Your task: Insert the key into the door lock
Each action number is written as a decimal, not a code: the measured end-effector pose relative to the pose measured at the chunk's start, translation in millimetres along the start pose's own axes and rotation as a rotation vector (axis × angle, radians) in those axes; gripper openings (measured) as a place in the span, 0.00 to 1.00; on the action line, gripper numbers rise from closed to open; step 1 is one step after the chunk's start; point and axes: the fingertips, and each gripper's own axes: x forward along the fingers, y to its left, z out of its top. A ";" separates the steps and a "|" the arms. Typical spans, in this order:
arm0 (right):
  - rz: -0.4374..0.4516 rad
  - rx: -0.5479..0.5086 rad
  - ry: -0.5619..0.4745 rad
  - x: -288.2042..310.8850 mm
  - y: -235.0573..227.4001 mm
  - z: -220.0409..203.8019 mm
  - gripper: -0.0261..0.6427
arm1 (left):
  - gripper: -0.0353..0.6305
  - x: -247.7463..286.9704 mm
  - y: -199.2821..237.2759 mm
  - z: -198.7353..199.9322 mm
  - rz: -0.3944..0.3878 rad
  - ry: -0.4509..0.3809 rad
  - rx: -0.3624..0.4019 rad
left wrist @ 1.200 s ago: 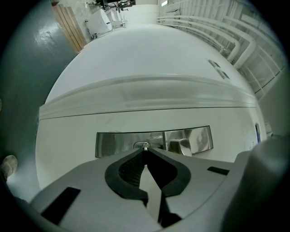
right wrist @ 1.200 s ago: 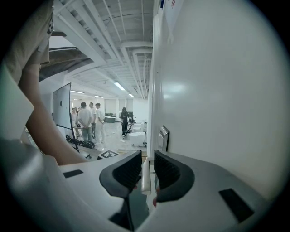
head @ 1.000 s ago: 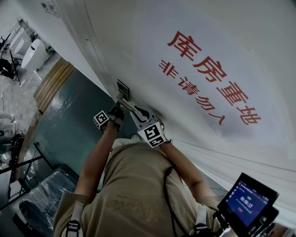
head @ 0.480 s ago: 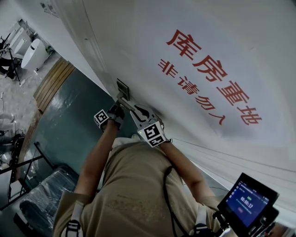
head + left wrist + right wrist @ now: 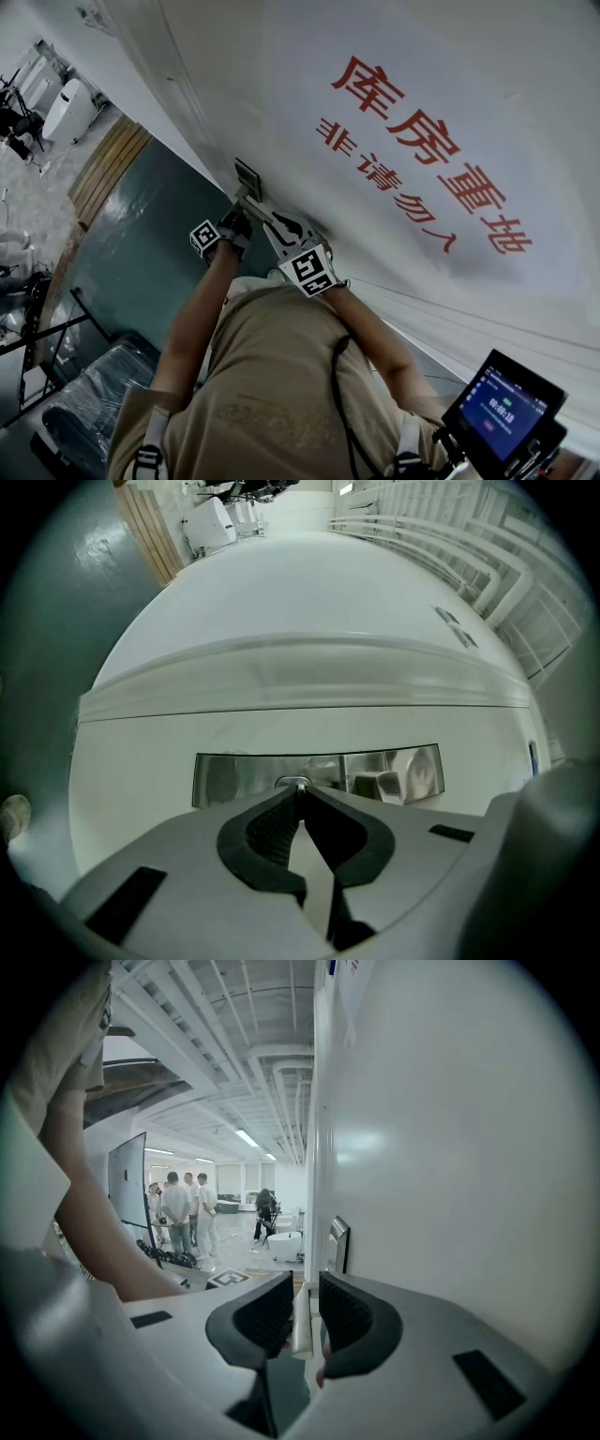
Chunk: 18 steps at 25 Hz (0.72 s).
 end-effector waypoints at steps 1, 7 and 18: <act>0.001 0.000 0.001 0.1 0.1 -0.1 0.15 | 0.10 0.0 -1.4 -0.3 0.001 0.001 0.003; 0.008 -0.005 0.004 1.3 1.5 -0.5 0.15 | 0.10 1.7 -8.0 -2.2 0.004 0.011 -0.006; 0.015 -0.007 0.010 1.4 2.0 -2.0 0.15 | 0.10 3.9 -10.0 -2.5 -0.008 0.012 -0.005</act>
